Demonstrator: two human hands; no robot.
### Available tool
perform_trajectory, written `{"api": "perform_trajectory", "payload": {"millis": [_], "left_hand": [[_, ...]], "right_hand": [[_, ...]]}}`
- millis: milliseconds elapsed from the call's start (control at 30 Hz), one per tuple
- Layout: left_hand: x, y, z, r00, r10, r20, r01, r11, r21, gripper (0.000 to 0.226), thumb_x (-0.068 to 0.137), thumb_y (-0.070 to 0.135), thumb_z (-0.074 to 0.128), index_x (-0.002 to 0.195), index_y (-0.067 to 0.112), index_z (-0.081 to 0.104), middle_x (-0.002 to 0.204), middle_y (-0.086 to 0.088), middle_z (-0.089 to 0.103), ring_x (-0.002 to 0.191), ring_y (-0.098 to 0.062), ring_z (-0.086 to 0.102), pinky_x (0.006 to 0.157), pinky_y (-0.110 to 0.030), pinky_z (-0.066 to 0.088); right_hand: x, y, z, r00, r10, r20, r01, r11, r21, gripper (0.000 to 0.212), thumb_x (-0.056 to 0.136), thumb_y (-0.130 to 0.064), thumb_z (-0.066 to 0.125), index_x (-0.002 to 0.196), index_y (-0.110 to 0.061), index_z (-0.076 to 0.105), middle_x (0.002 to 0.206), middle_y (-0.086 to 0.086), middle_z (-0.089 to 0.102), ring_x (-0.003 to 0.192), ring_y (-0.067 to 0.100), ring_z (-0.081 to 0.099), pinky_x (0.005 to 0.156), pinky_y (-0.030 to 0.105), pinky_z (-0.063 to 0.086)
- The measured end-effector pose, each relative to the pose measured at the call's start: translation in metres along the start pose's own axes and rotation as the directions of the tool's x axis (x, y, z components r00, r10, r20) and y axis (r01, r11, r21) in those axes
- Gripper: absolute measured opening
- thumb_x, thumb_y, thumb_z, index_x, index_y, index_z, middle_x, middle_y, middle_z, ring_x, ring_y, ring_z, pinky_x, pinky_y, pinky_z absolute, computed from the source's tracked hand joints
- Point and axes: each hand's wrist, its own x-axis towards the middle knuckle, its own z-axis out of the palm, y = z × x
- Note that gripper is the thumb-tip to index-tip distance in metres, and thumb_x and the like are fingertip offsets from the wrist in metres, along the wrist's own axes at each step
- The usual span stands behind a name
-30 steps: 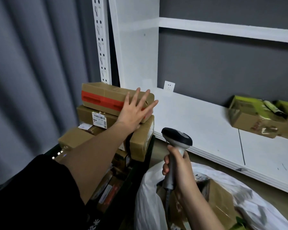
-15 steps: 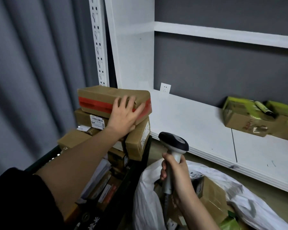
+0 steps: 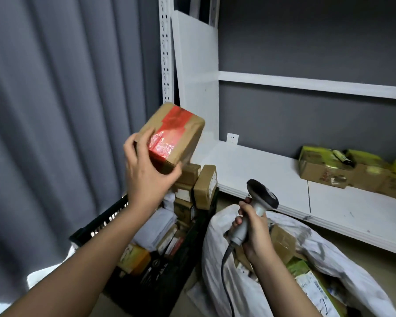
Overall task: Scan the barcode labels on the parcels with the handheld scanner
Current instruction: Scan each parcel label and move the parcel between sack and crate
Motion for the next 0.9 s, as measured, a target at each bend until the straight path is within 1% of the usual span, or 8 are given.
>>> {"api": "perform_trajectory", "payload": {"millis": [67, 200, 300, 400, 633, 767, 867, 900], "left_hand": [[-0.011, 0.011, -0.020, 0.994, -0.106, -0.037, 0.097, 0.975, -0.198, 0.081, 0.070, 0.024, 0.080, 0.139, 0.026, 0.037, 0.138, -0.003, 0.032, 0.123, -0.007, 0.040, 0.101, -0.005, 0.028], [-0.033, 0.023, -0.046, 0.921, -0.384, 0.070, 0.363, 0.777, -0.514, 0.066, 0.082, 0.020, 0.073, 0.137, 0.030, 0.037, 0.127, 0.007, 0.048, 0.116, -0.006, 0.052, 0.101, -0.025, 0.045], [-0.051, 0.020, -0.056, 0.822, -0.518, 0.236, 0.529, 0.540, -0.655, 0.055, 0.089, 0.020, 0.064, 0.137, 0.028, 0.039, 0.117, 0.012, 0.051, 0.112, -0.012, 0.055, 0.099, -0.037, 0.049], [-0.067, 0.006, -0.060, 0.721, -0.601, 0.345, 0.623, 0.342, -0.704, 0.046, 0.091, 0.024, 0.060, 0.134, 0.029, 0.041, 0.132, 0.000, 0.050, 0.121, -0.023, 0.052, 0.097, -0.045, 0.049], [-0.098, -0.021, -0.062, 0.512, -0.661, 0.549, 0.743, 0.020, -0.669, 0.051, 0.092, 0.030, 0.054, 0.139, 0.020, 0.038, 0.135, -0.014, 0.051, 0.116, -0.032, 0.056, 0.090, -0.046, 0.051], [-0.107, -0.036, -0.076, 0.461, -0.571, 0.679, 0.837, 0.026, -0.546, 0.055, 0.088, 0.035, 0.056, 0.139, 0.021, 0.038, 0.136, -0.017, 0.051, 0.114, -0.033, 0.057, 0.088, -0.044, 0.049], [-0.112, -0.046, -0.089, 0.371, -0.531, 0.762, 0.926, 0.277, -0.258, 0.106, 0.061, 0.050, 0.081, 0.148, 0.030, 0.024, 0.143, -0.012, 0.045, 0.110, -0.025, 0.058, 0.088, -0.044, 0.047], [-0.111, -0.047, -0.090, 0.390, -0.588, 0.709, 0.899, 0.411, -0.153, 0.111, 0.062, 0.049, 0.081, 0.151, 0.031, 0.017, 0.149, -0.011, 0.036, 0.120, -0.027, 0.051, 0.096, -0.047, 0.043]], "right_hand": [[-0.013, -0.002, -0.001, 0.999, 0.018, -0.029, -0.018, 1.000, -0.004, 0.022, 0.091, -0.007, 0.064, 0.103, -0.015, 0.047, 0.072, 0.003, 0.051, 0.048, 0.011, 0.046, 0.046, 0.023, 0.040], [-0.035, -0.007, -0.003, 0.998, 0.005, -0.069, -0.006, 1.000, -0.012, 0.035, 0.089, -0.013, 0.070, 0.112, -0.016, 0.043, 0.071, 0.003, 0.048, 0.047, 0.010, 0.048, 0.045, 0.023, 0.043], [-0.048, -0.012, -0.009, 0.989, -0.044, -0.138, 0.043, 0.999, -0.008, 0.042, 0.088, -0.012, 0.071, 0.121, -0.014, 0.045, 0.083, 0.007, 0.060, 0.046, 0.008, 0.050, 0.042, 0.021, 0.044], [-0.060, -0.018, -0.021, 0.987, -0.067, -0.148, 0.068, 0.998, 0.003, 0.051, 0.084, -0.018, 0.075, 0.127, -0.012, 0.049, 0.099, 0.011, 0.067, 0.057, 0.011, 0.058, 0.052, 0.023, 0.050], [-0.076, -0.028, -0.036, 1.000, -0.025, -0.007, 0.025, 1.000, 0.009, 0.067, 0.063, -0.044, 0.081, 0.117, -0.011, 0.059, 0.086, 0.005, 0.066, 0.057, 0.011, 0.056, 0.047, 0.019, 0.048], [-0.074, -0.033, -0.040, 0.998, 0.035, 0.044, -0.035, 0.999, -0.010, 0.063, 0.073, -0.039, 0.076, 0.125, -0.009, 0.056, 0.083, 0.003, 0.066, 0.054, 0.008, 0.057, 0.045, 0.018, 0.048], [-0.072, -0.041, -0.047, 1.000, 0.004, 0.028, -0.001, 0.992, -0.130, 0.056, 0.083, -0.033, 0.075, 0.127, -0.008, 0.051, 0.078, 0.003, 0.060, 0.050, 0.008, 0.052, 0.044, 0.020, 0.045], [-0.070, -0.044, -0.049, 1.000, -0.015, 0.026, 0.019, 0.984, -0.178, 0.047, 0.085, -0.029, 0.074, 0.122, -0.011, 0.050, 0.077, 0.002, 0.059, 0.050, 0.007, 0.052, 0.044, 0.019, 0.045]]}}
